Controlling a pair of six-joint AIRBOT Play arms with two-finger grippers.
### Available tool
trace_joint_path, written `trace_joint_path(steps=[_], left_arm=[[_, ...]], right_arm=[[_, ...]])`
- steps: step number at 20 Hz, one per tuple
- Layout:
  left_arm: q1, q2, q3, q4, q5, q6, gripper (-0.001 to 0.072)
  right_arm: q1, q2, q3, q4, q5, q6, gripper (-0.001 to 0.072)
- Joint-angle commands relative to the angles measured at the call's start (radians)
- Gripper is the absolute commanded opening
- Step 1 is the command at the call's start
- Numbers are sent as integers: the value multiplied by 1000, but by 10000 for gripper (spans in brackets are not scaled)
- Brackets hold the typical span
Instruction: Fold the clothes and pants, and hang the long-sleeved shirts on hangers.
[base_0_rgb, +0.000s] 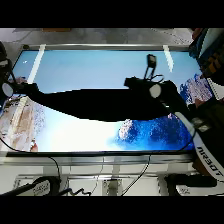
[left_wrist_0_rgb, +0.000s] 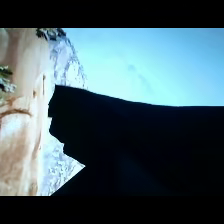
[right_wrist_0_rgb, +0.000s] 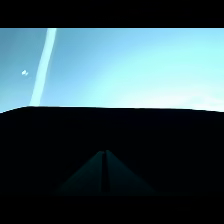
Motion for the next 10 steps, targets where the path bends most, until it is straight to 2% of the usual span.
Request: trace_joint_path(steps=[1,5,7,10], left_arm=[[-12,138,-7,-4,-25,57,12],[-12,272,-7,-60,-131,92,12],[-13,316,-7,-146,-201,133,12],[-13,344,-7,-292,-271,136,12]], right_arm=[[157,-136,117,21,-30,71,24],[266,-307,320,132,25,78,24],[316,-386,421,186,51,82,23],[386,-477,533,269,71,90,23]])
